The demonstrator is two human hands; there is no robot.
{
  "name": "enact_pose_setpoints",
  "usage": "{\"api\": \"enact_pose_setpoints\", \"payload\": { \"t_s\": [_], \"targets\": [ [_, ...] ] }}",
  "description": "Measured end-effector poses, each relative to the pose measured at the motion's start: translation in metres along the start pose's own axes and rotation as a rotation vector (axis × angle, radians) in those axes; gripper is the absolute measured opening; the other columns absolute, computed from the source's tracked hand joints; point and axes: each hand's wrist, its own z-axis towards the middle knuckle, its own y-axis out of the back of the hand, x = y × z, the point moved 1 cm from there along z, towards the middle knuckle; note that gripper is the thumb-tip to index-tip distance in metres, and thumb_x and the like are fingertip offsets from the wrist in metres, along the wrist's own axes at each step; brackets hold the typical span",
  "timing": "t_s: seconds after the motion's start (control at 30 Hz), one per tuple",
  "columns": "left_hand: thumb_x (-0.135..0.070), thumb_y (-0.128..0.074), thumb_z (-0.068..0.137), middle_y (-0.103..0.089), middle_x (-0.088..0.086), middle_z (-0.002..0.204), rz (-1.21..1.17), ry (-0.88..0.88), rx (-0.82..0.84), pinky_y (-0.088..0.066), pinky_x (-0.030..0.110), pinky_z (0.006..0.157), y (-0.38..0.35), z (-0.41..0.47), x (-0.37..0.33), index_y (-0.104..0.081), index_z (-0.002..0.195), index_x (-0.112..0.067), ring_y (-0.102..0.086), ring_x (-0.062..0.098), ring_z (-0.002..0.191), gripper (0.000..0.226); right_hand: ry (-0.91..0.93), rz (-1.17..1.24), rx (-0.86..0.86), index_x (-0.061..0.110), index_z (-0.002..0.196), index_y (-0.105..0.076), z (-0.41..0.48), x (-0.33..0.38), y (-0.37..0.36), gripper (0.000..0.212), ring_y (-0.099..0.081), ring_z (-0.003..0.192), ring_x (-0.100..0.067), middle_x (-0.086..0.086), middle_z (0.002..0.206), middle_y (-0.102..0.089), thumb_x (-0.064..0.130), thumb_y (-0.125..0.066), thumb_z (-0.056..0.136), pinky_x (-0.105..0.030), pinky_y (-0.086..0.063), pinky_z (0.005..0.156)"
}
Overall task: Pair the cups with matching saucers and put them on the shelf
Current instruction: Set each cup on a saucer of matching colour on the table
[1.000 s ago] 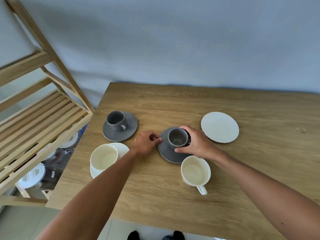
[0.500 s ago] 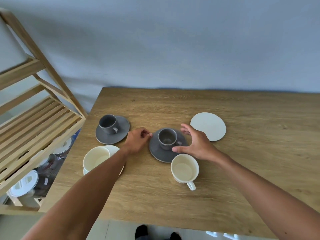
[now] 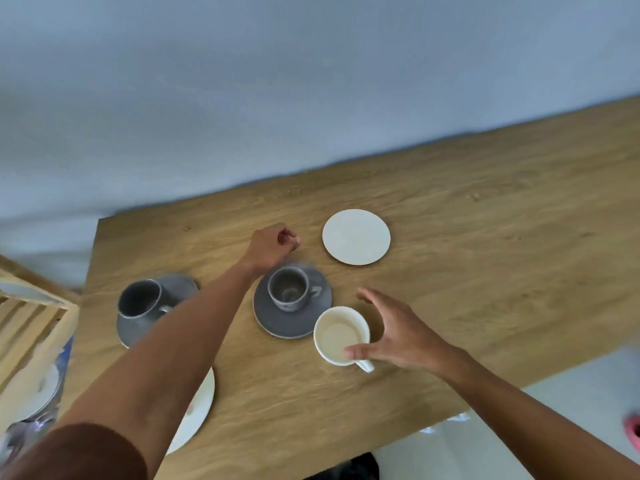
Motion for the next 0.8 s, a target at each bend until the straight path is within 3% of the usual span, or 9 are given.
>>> {"api": "enact_pose_setpoints", "payload": {
  "t_s": [0.13,0.3,0.37,0.47,0.7,0.8],
  "targets": [
    [-0.032,-0.068,0.087,-0.067,-0.010,0.086,0.077,-0.052,0.124,-0.041,0.021,0.074,-0.023,0.030,-0.009,-0.070,0.099,-0.017,-0.061,0.011,0.088,0.020,-0.058,-0.008,-0.050,0.030,0.149,-0.026,-0.014,0.001,-0.018,0.118,-0.038,0.135,-0.005,0.018,0.147,-0.039,0.075,-0.077,0.054,-0.029,-0.035,0.109],
    [-0.038,-0.069,0.085,-0.068,-0.006,0.094,0.133,-0.089,0.183,-0.046,0.028,0.081,-0.039,0.055,-0.012,-0.068,0.105,-0.021,-0.063,0.014,0.092,0.027,-0.064,0.084,-0.098,0.041,0.132,-0.037,-0.022,0.007,-0.029,0.092,-0.046,0.110,0.012,0.036,0.118,-0.044,0.067,-0.083,0.056,-0.017,-0.041,0.095],
    [-0.037,-0.071,0.084,-0.068,-0.004,0.094,0.114,-0.081,0.184,-0.050,0.033,0.086,-0.042,0.061,-0.013,-0.067,0.105,-0.021,-0.064,0.017,0.093,0.027,-0.064,0.119,-0.102,0.044,0.121,-0.041,-0.021,0.009,-0.036,0.083,-0.051,0.113,0.008,0.031,0.118,-0.053,0.065,-0.085,0.054,-0.020,-0.047,0.092],
    [-0.036,-0.073,0.081,-0.070,-0.003,0.091,0.108,-0.081,0.190,-0.051,0.041,0.091,-0.044,0.068,-0.012,-0.067,0.104,-0.022,-0.066,0.020,0.094,0.028,-0.050,0.162,-0.151,0.038,0.123,-0.046,-0.018,0.010,-0.046,0.084,-0.057,0.110,-0.003,0.021,0.117,-0.058,0.062,-0.087,0.054,-0.032,-0.052,0.089],
    [-0.036,-0.073,0.081,-0.066,-0.012,0.083,0.105,-0.071,0.170,-0.050,0.043,0.093,-0.046,0.068,-0.009,-0.065,0.102,-0.026,-0.064,0.015,0.090,0.025,-0.024,0.175,-0.236,0.039,0.129,-0.046,-0.017,0.011,-0.047,0.084,-0.055,0.115,0.000,0.026,0.120,-0.057,0.055,-0.088,0.058,-0.021,-0.051,0.090],
    [-0.036,-0.073,0.081,-0.065,-0.013,0.083,0.084,-0.052,0.171,-0.048,0.044,0.096,-0.047,0.069,-0.007,-0.065,0.104,-0.026,-0.064,0.015,0.091,0.027,-0.049,0.229,-0.292,0.042,0.128,-0.047,-0.014,0.011,-0.024,0.084,-0.056,0.112,0.003,0.025,0.119,-0.058,0.048,-0.091,0.057,-0.013,-0.051,0.080]
  ]
}}
